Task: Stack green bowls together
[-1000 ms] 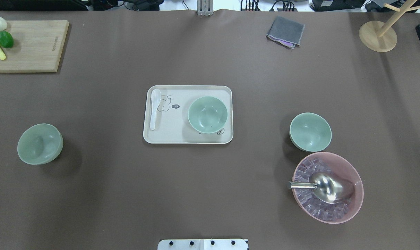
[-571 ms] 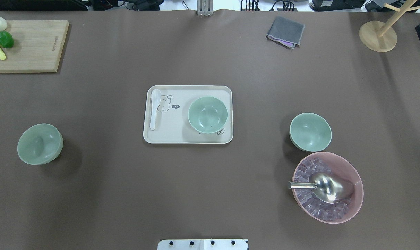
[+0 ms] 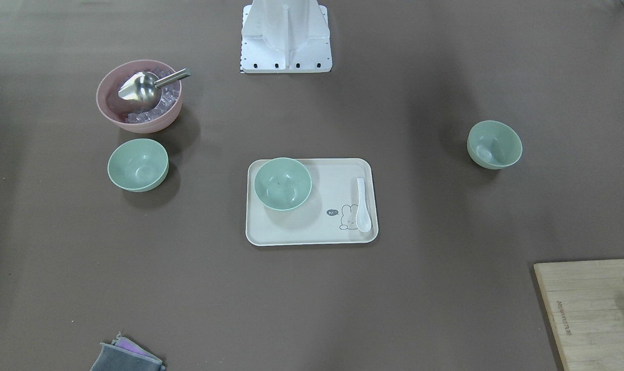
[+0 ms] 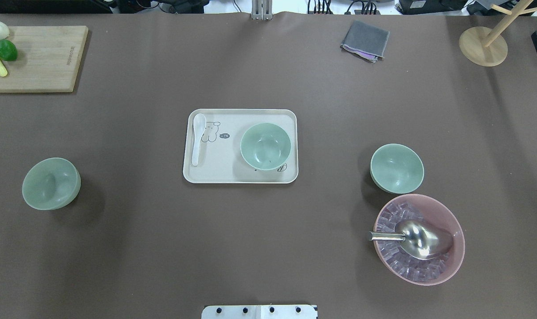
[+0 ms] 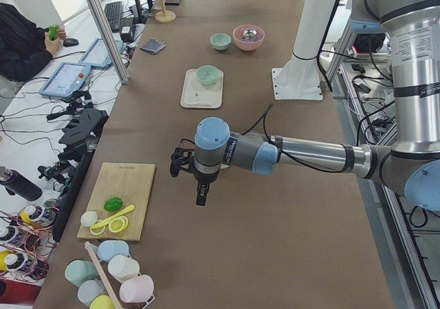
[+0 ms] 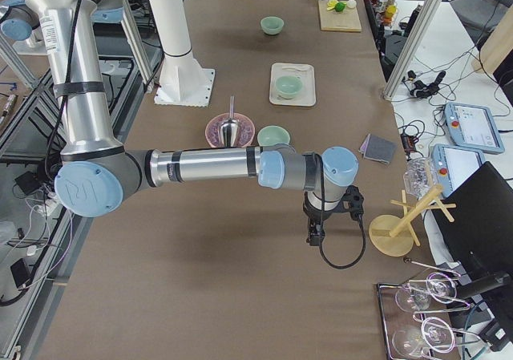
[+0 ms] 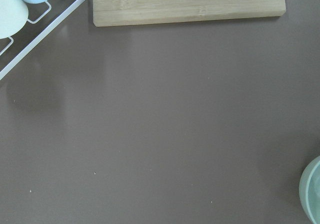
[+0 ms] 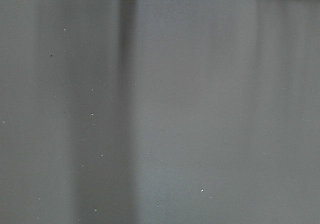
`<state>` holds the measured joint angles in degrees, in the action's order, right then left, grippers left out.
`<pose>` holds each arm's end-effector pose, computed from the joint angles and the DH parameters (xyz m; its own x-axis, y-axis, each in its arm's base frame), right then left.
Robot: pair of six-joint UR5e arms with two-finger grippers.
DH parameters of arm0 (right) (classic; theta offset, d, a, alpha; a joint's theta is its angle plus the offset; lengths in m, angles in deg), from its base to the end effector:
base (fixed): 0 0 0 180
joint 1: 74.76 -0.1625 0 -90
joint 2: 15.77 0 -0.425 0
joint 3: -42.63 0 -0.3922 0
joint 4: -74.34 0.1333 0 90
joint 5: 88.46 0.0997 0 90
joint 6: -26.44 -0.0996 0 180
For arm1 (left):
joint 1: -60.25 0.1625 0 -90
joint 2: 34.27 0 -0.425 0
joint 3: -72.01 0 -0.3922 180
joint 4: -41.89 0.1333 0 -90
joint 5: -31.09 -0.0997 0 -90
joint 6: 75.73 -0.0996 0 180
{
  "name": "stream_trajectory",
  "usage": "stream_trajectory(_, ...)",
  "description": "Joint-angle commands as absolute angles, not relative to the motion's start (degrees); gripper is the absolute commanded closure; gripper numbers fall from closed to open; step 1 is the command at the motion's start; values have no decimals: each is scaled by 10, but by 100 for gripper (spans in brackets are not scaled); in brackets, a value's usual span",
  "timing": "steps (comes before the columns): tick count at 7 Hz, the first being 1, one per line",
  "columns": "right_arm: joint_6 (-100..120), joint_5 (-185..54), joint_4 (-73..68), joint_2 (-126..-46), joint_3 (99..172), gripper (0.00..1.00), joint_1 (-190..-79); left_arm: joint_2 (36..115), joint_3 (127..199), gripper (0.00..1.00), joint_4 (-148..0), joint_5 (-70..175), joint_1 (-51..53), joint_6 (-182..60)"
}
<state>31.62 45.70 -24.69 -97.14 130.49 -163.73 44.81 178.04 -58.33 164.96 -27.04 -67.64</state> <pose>0.0540 -0.5510 0.6142 0.7133 -0.0723 0.6971 0.0827 0.9964 0.0187 -0.0441 -0.4278 0.5878 0.7108 0.0794 -0.6989 0.0550 0.9843 0.1677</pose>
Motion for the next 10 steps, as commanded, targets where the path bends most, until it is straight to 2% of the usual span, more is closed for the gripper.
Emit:
stream_trajectory(1,316,465,-244,-972,1302,0,-1634,439,1767,2,-602,1649,-271,-676)
stream_trajectory(4,317,461,-243,-973,1312,0,-1621,431,1770,2,-602,1655,-271,-670)
stream_trajectory(5,314,461,-243,-972,1312,0,-1615,458,1769,2,-602,1654,-269,-612)
stream_trajectory(8,298,458,-233,-972,1308,0,-1603,526,1777,2,-615,1652,-147,-422)
stream_trajectory(10,298,447,-195,-981,1306,0,-1597,528,1762,2,-707,1604,-24,-290)
